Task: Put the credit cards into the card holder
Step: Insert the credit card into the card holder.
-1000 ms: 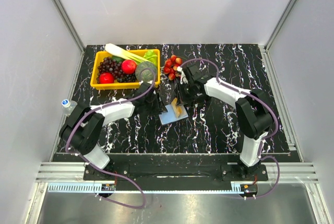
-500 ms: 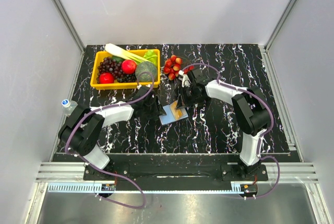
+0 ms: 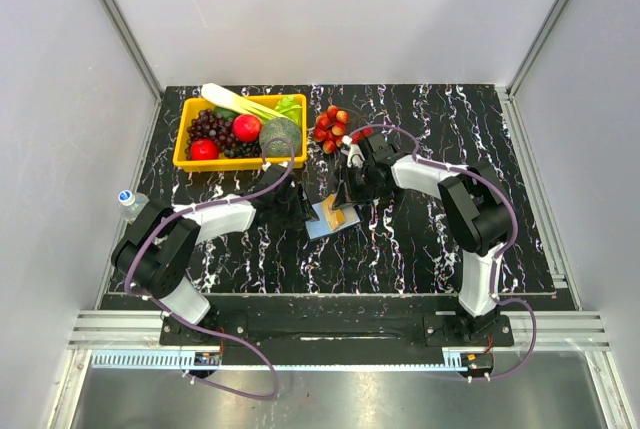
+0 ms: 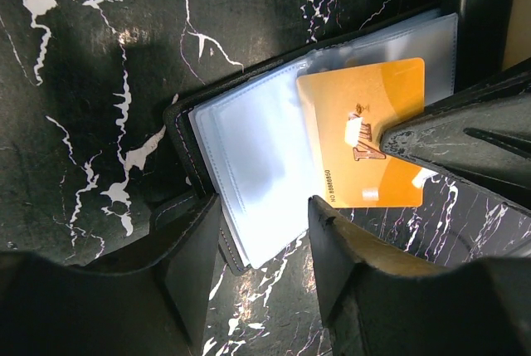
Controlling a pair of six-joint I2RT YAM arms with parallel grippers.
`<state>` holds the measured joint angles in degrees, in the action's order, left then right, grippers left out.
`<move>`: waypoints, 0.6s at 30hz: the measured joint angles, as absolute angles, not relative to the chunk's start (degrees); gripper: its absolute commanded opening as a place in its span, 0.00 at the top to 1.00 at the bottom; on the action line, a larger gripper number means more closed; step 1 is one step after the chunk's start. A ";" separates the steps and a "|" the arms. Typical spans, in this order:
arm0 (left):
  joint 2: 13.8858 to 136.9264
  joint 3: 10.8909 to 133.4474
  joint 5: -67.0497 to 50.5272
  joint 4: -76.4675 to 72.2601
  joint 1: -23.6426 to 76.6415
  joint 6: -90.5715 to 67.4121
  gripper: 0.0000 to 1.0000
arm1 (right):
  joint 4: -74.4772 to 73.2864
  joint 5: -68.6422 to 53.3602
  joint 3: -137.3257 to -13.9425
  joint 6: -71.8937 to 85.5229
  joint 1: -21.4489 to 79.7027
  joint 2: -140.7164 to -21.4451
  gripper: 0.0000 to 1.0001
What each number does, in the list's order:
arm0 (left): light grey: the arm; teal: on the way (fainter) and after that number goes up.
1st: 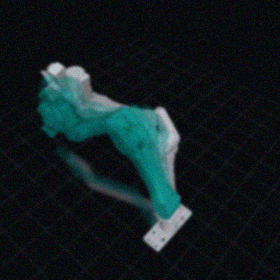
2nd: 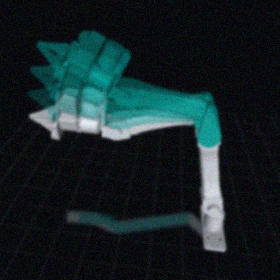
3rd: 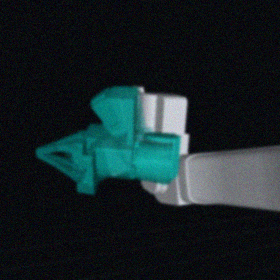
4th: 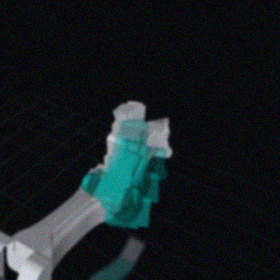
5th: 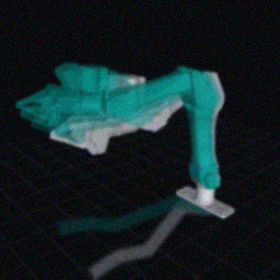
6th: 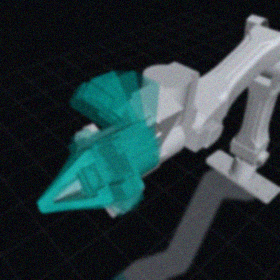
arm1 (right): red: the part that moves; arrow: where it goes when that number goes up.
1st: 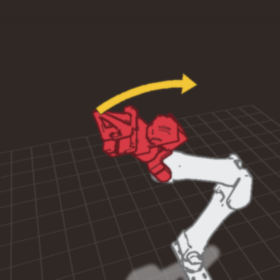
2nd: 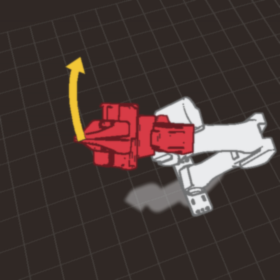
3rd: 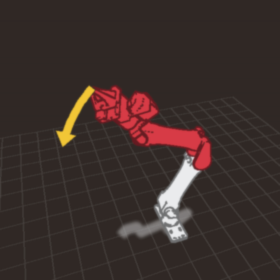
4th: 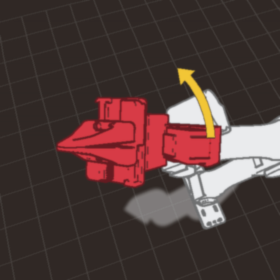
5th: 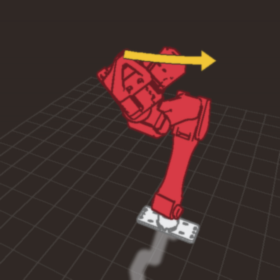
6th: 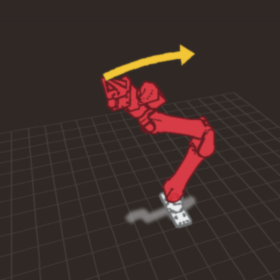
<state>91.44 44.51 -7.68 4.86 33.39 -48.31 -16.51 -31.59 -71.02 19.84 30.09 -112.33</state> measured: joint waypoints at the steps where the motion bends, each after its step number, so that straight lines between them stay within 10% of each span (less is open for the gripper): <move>1: 91.44 44.51 -7.68 4.86 33.39 -48.31 0.50 | -16.27 -32.01 -71.02 20.01 29.93 -112.38 1.00; 18: 91.61 44.53 -8.16 4.89 33.17 -48.03 0.52 | -14.06 -30.59 -69.93 21.63 29.56 -113.12 0.98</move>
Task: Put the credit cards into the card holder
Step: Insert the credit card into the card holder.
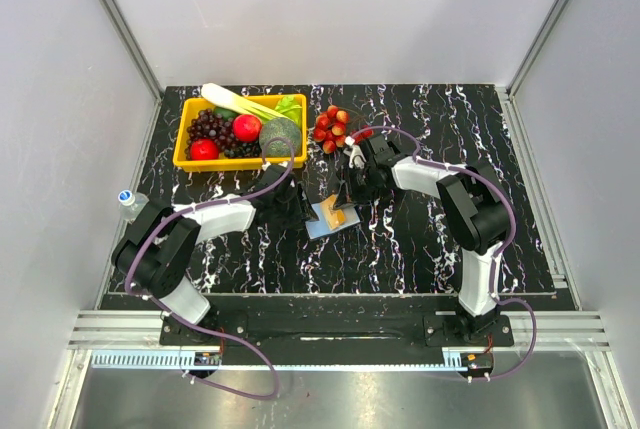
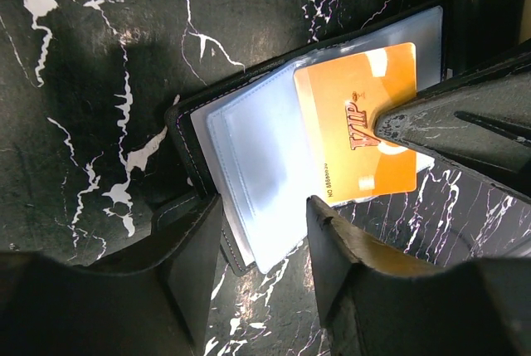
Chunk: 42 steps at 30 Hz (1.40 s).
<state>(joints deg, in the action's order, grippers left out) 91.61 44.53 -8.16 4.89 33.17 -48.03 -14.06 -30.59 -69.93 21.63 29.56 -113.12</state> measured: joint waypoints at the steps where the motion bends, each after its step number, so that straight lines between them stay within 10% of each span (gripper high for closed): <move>1: 91.64 44.53 -8.19 4.89 33.17 -48.01 0.53 | -14.09 -30.57 -69.93 21.69 29.56 -113.12 0.98; 11: 92.55 44.97 -8.25 5.93 32.60 -47.31 0.80 | -15.73 -29.17 -70.72 25.61 30.09 -113.56 0.97; 42: 93.17 45.30 -7.62 6.94 32.36 -47.03 0.95 | -21.71 -26.63 -75.07 26.00 31.38 -115.46 0.86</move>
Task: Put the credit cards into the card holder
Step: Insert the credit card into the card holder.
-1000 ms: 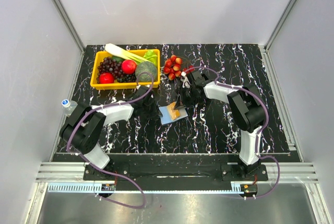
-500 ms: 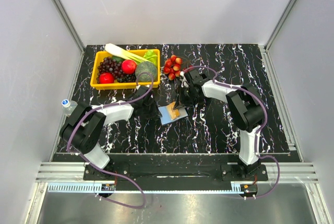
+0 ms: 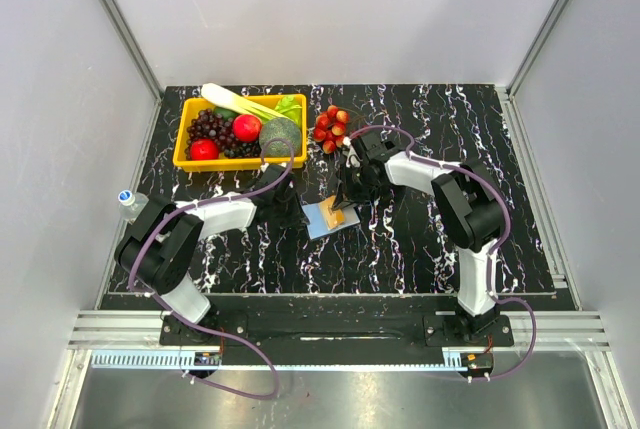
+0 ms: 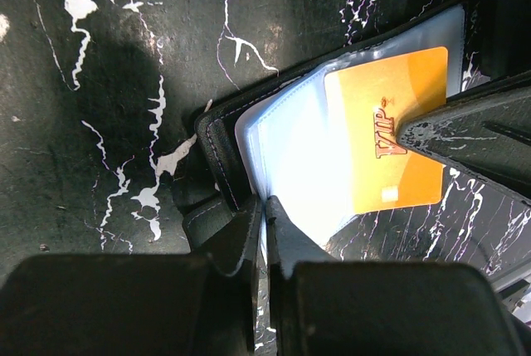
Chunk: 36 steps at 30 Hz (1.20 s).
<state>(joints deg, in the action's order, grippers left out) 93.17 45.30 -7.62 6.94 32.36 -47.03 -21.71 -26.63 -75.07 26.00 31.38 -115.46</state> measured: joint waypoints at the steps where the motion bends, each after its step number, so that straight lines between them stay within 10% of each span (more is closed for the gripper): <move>1: 93.17 45.30 -7.60 6.94 32.36 -47.03 0.95 | -21.96 -26.63 -75.22 25.76 31.38 -115.48 0.85; 22: 93.49 45.98 -7.70 7.68 32.36 -46.96 0.94 | -23.51 -26.20 -75.59 23.40 34.06 -115.42 0.58; 36: 93.78 46.37 -7.70 7.94 32.58 -46.78 0.94 | -27.51 -23.51 -75.61 23.90 35.11 -112.25 0.66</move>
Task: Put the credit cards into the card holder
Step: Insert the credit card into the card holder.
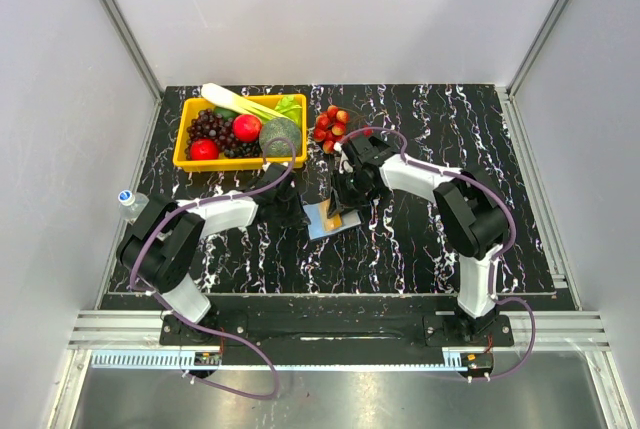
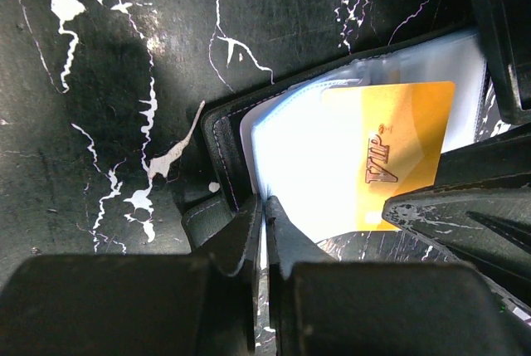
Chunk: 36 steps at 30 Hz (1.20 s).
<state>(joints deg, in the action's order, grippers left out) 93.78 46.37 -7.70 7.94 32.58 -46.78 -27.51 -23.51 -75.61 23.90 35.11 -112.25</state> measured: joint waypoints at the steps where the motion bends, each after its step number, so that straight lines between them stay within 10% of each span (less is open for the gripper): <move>1: 93.78 46.37 -7.70 7.94 32.58 -46.78 0.94 | -27.51 -23.53 -75.61 23.97 35.11 -112.22 0.66; 14: 93.78 46.37 -8.19 7.40 32.60 -47.07 0.75 | -28.45 -25.12 -76.71 24.99 37.52 -115.79 0.61; 25: 93.71 46.35 -8.32 7.18 32.69 -47.29 0.77 | -29.89 -16.84 -76.90 25.76 38.44 -111.74 0.53; 36: 93.49 46.04 -8.14 7.07 32.67 -47.27 0.82 | -29.95 -12.53 -76.79 25.80 38.41 -109.34 0.94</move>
<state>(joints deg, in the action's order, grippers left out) 93.49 46.04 -8.14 7.07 32.67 -47.27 -29.95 -12.53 -76.79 25.80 38.41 -109.34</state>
